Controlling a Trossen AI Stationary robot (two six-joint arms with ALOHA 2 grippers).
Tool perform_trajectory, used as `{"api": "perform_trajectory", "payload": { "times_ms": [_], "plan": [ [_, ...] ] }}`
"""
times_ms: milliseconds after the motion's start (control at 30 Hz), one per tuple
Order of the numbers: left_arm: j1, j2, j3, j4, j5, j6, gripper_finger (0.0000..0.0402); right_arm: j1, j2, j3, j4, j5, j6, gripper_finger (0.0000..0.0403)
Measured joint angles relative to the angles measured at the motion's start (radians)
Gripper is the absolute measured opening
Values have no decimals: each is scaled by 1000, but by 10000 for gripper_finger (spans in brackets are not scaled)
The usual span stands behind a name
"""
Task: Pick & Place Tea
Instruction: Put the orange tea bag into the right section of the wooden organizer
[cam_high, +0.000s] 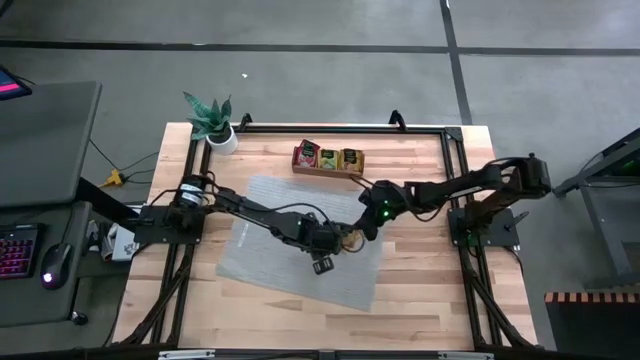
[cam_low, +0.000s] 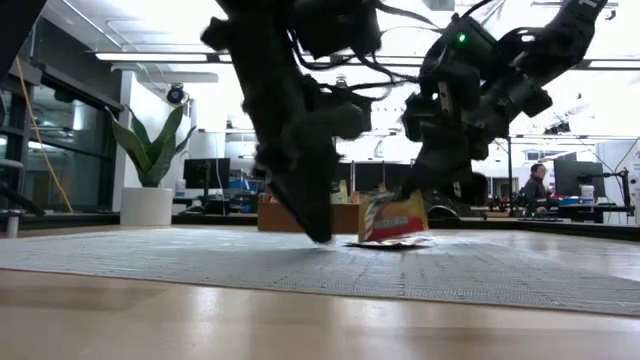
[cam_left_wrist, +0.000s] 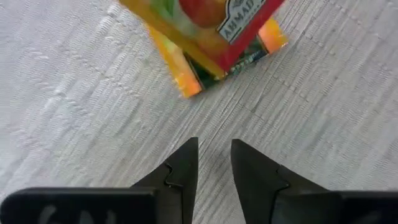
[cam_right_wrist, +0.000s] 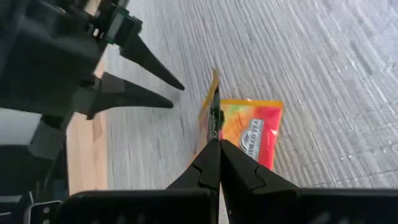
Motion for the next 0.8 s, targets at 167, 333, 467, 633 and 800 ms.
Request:
{"api": "perform_trajectory", "payload": {
  "times_ms": [167, 333, 467, 633, 800],
  "plan": [
    [0, -78, 1, -11, -42, 8, 94, -8, -96, 1, -73, 41, -22, 0],
    [0, -174, 2, -8, -73, 47, 94, -37, -226, 2, -148, 94, -47, 0],
    [0, -235, 2, -34, -114, 79, 94, -79, -328, 38, -261, 138, -98, 0],
    [10, -291, 5, -33, -125, 159, 94, -127, -383, 226, -525, 204, -267, 0],
    [36, -315, 2, -34, -96, 220, 94, -160, -377, 462, -749, 319, -453, 0]
  ]
}}
